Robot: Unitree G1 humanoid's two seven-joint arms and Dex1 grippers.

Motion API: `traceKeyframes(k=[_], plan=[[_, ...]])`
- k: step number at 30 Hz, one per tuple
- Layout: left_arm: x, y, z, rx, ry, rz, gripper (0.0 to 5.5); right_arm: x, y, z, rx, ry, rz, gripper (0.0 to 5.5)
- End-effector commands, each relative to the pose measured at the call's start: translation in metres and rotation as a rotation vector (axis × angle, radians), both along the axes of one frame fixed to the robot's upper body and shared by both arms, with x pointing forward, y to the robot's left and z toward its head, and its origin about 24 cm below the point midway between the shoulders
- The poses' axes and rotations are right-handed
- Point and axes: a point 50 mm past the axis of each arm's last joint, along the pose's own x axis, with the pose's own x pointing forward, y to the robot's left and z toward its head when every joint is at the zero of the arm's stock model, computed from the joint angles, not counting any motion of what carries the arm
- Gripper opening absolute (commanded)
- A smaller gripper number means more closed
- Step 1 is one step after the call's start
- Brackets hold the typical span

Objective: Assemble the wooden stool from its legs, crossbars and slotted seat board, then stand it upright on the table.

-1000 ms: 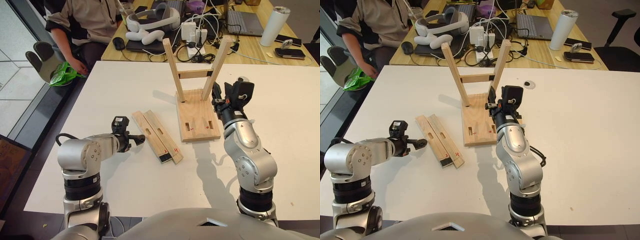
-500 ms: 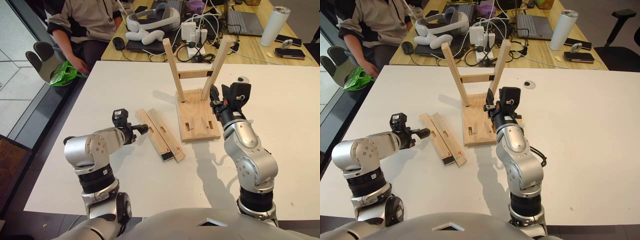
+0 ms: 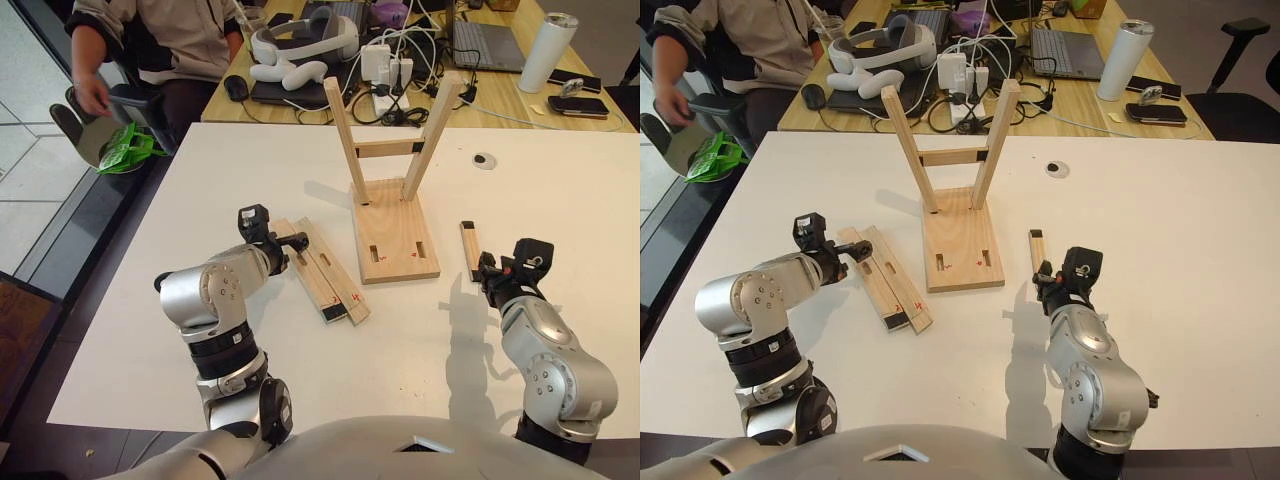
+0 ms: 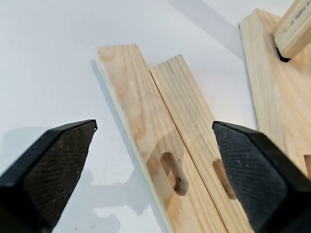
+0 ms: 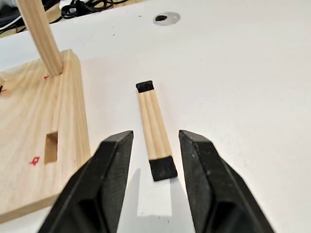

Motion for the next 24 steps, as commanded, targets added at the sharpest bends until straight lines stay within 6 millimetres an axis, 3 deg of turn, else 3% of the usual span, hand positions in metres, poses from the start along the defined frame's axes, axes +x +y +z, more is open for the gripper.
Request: traceKeyframes(k=[1,8,16,24], plan=[[0.007,0.005,0.019,0.045,-0.09,0.014,4.43,-0.013,-0.008,-0.007,0.031,0.078,-0.028,1.78],[0.009,0.001,0.023,0.043,-0.11,0.0,4.43,-0.007,-0.019,-0.014,0.013,0.099,-0.007,1.78],[0.008,-0.003,0.025,0.046,-0.118,-0.016,4.45,0.001,-0.019,-0.02,-0.079,0.116,0.158,2.89],[0.006,-0.008,0.022,0.039,-0.111,-0.023,4.45,0.011,-0.026,-0.036,-0.14,0.191,0.238,2.89]])
